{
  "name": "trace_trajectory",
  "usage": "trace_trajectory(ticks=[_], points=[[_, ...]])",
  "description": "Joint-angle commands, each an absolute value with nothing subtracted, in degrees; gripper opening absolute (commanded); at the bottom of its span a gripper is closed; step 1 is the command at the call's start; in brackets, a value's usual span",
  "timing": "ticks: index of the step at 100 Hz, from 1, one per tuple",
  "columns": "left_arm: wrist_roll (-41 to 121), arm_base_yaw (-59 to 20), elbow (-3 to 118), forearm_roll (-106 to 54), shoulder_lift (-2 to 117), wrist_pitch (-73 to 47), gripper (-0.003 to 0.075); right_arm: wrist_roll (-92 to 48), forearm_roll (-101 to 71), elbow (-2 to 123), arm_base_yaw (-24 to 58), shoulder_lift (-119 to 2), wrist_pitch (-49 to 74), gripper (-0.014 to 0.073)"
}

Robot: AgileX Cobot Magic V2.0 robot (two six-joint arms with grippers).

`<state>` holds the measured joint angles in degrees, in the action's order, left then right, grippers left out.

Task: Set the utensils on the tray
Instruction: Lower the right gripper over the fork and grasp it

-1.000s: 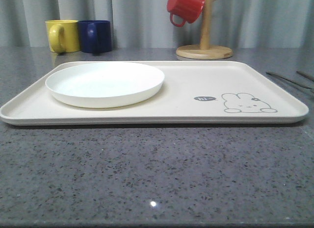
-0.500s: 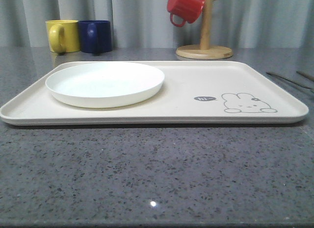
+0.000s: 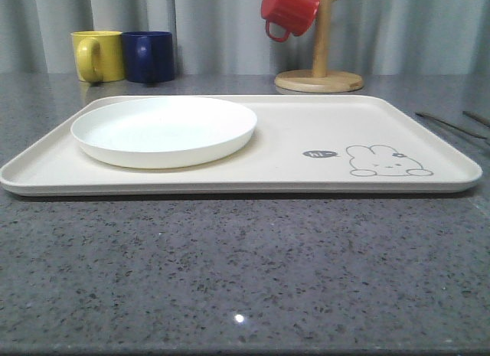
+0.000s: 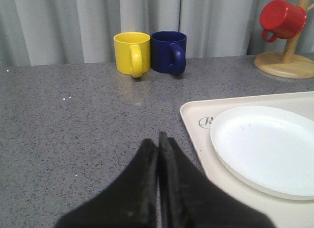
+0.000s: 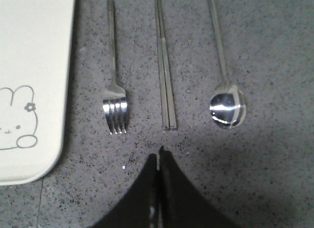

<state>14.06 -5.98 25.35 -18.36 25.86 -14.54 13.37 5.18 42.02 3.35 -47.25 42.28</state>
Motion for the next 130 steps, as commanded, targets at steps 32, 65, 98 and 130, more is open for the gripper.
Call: trace_trajectory(ticks=[32,65,98,130], points=[[14.1,-5.92,26.8,-18.61,26.04,-9.68,-0.0019,13.01,5.22,44.1,2.96,-50.78,42.87,0.0293],[14.1,-5.92,26.8,-18.61,26.04,-9.68,-0.0019,11.79,3.92,48.99,3.27,-54.87,43.93,0.0397],[14.1,-5.92,26.8,-18.61,26.04,-9.68,-0.0019,7.66,0.99,60.91,5.13,-70.47,44.69,0.0395],[14.1,-5.92,26.8,-18.61,26.04,-9.68,-0.0019,5.28,0.0,67.52,5.13,-82.69,44.65,0.0395]])
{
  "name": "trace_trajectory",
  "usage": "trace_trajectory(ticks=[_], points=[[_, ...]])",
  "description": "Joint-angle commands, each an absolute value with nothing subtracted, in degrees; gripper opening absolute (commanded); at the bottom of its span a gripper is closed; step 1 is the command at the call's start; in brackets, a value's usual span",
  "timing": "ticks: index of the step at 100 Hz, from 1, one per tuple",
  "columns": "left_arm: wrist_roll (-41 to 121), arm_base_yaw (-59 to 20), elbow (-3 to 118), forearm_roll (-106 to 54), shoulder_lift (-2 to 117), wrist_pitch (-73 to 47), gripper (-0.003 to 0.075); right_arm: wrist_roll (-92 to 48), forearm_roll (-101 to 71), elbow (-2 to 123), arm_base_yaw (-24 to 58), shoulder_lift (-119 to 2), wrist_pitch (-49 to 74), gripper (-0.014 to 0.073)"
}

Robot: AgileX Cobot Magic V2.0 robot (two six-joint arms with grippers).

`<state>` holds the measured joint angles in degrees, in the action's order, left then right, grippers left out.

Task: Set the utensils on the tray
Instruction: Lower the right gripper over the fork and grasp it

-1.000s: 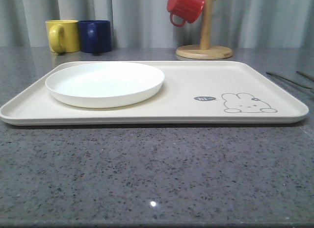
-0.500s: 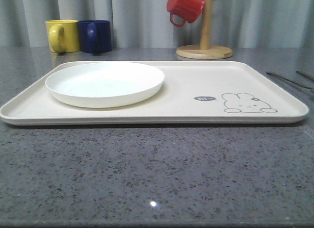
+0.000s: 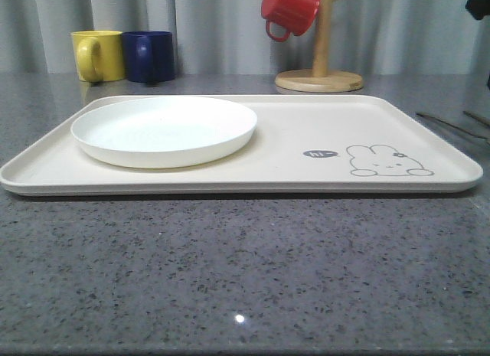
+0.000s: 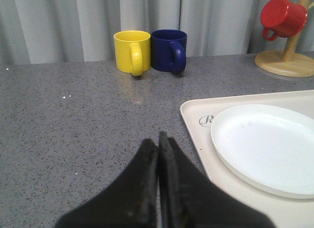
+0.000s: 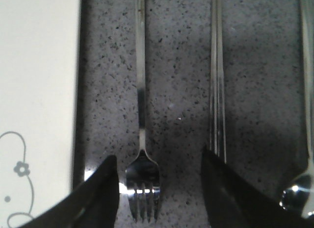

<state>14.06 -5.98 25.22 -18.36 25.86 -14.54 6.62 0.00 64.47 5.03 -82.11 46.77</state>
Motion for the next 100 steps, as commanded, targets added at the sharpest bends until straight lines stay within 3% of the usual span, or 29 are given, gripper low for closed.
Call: trace_trajectory(ticks=[1,85,100], points=[[14.1,-5.92,26.8,-18.61,26.04,-9.68,-0.0019,5.28,0.0,67.69,5.13,-83.1,44.7,0.0395],[14.1,-5.92,26.8,-18.61,26.04,-9.68,-0.0019,4.4,-0.56,68.3,6.27,-90.48,44.02,0.0394],[14.1,-5.92,26.8,-18.61,26.04,-9.68,-0.0019,4.4,-0.56,68.3,6.27,-90.69,44.02,0.0349]])
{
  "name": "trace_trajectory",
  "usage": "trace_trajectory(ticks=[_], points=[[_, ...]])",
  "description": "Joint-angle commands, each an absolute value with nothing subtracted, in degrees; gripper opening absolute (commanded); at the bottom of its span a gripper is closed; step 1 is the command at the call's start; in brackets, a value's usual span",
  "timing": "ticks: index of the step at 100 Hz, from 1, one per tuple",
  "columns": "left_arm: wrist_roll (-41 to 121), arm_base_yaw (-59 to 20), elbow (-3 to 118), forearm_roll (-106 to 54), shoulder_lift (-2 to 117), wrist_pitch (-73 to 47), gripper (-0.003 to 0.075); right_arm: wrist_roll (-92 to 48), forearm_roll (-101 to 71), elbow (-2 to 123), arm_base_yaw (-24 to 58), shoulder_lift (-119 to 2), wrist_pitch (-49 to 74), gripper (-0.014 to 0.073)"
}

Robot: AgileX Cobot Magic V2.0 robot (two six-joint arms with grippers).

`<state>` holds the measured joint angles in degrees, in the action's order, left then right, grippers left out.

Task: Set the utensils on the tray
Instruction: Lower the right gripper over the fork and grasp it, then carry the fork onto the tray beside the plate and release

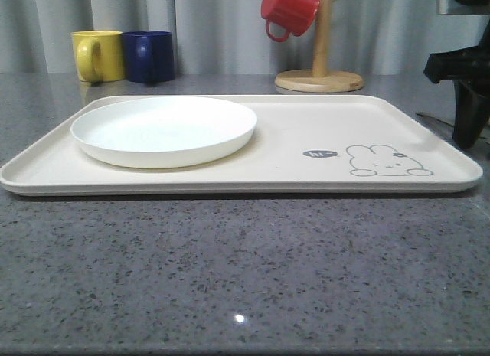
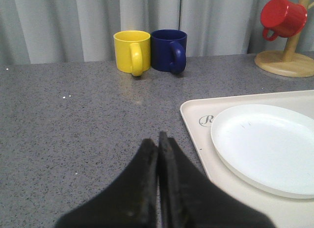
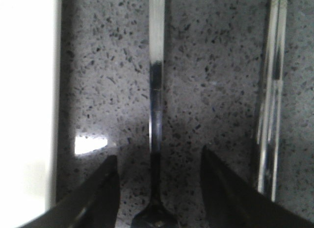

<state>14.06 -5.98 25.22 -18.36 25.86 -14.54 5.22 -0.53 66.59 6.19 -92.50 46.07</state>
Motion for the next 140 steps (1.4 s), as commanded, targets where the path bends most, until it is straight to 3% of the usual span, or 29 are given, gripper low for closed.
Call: trace_trajectory(ticks=[1,26,49,88,140], points=[[14.1,-5.92,26.8,-18.61,26.04,-9.68,-0.0019,4.4,-0.56,68.3,6.27,-90.72,44.02,0.0339],[14.1,-5.92,26.8,-18.61,26.04,-9.68,-0.0019,4.4,-0.56,68.25,6.27,-90.76,44.39,0.02],[14.1,-5.92,26.8,-18.61,26.04,-9.68,-0.0019,4.4,-0.5,68.25,6.27,-90.76,44.22,-0.0074],[14.1,-5.92,26.8,-18.61,26.04,-9.68,-0.0019,8.34,-0.77,74.89,9.07,-87.78,49.22,-0.006],[14.1,-5.92,26.8,-18.61,26.04,-9.68,-0.0019,29.27,5.91,75.6,27.5,-89.1,40.74,-0.006]])
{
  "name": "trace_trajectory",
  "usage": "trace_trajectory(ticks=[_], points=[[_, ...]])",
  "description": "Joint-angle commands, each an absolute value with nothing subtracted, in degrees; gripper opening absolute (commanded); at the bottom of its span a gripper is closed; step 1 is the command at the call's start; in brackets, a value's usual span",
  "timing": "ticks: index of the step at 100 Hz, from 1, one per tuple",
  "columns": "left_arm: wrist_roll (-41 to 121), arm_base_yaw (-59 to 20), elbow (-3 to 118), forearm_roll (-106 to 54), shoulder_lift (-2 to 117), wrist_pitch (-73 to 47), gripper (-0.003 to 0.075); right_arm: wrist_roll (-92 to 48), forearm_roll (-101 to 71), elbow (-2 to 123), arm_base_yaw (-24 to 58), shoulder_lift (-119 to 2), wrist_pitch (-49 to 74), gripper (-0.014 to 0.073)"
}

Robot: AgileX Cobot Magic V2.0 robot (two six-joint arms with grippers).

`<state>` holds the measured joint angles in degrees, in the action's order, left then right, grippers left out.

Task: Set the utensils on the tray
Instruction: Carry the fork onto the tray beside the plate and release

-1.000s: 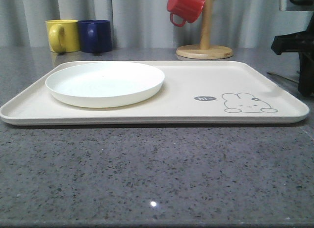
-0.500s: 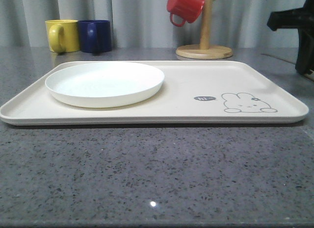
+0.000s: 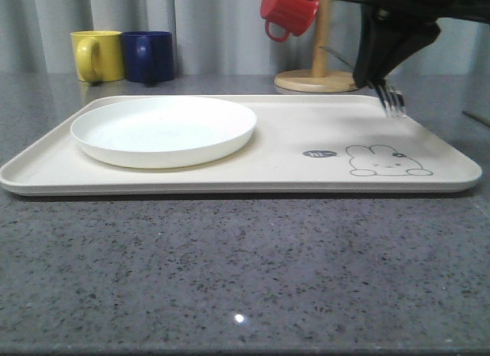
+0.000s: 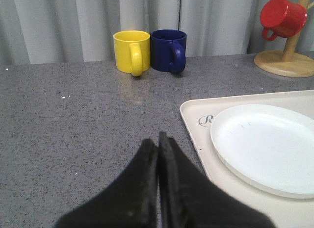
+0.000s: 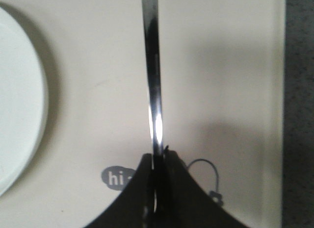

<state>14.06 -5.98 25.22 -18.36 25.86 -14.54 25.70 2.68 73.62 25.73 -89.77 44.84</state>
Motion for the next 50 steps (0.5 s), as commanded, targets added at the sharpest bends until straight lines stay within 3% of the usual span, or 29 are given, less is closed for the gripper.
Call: trace_trajectory(ticks=[1,50], points=[[14.1,-5.92,26.8,-18.61,26.04,-9.68,-0.0019,29.83,6.08,75.6,27.66,-89.25,40.63,-0.006],[14.1,-5.92,26.8,-18.61,26.04,-9.68,-0.0019,34.02,6.94,75.71,31.32,-96.8,36.75,-0.006]])
